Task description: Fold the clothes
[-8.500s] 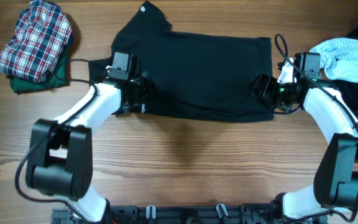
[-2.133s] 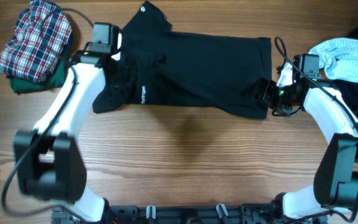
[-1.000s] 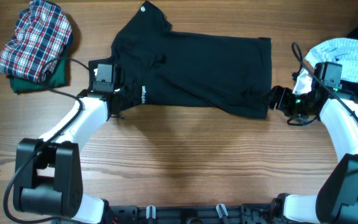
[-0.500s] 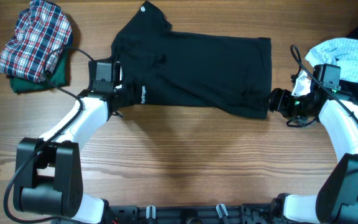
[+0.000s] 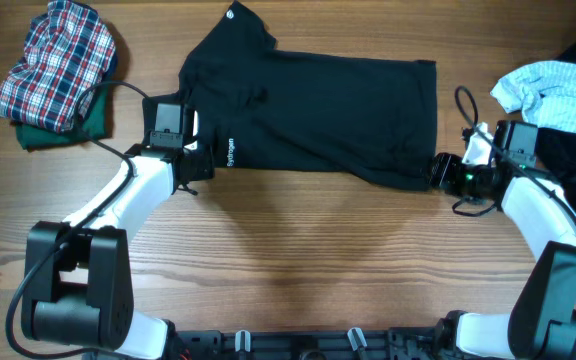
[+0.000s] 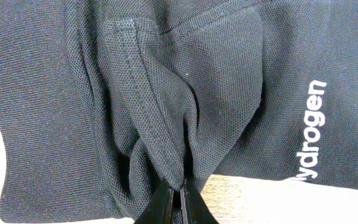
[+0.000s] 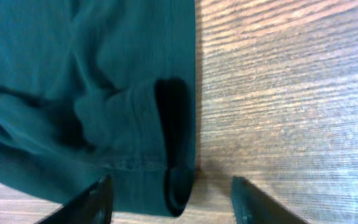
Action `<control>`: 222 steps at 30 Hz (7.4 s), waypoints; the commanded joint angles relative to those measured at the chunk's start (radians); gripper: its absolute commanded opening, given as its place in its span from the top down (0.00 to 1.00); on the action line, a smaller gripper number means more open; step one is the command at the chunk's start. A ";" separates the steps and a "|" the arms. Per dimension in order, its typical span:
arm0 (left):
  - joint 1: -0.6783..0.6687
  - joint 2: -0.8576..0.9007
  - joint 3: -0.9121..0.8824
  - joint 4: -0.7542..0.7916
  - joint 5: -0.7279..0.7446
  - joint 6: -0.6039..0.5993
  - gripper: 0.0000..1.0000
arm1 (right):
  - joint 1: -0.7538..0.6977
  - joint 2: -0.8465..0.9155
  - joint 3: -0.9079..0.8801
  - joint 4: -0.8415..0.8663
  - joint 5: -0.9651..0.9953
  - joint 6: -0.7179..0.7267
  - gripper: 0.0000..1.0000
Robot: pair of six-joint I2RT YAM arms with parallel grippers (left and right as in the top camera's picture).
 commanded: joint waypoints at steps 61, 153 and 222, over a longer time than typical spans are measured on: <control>0.108 -0.173 -0.005 -0.245 -0.167 -0.037 0.96 | -0.007 -0.002 0.129 -0.298 0.024 -0.048 0.96; 0.072 0.025 0.117 -0.051 0.113 0.028 0.00 | 0.188 0.227 0.380 -0.272 0.265 0.264 0.53; 0.072 0.025 0.117 -0.078 0.113 0.028 0.00 | 0.161 0.302 0.385 -0.044 0.337 0.310 0.69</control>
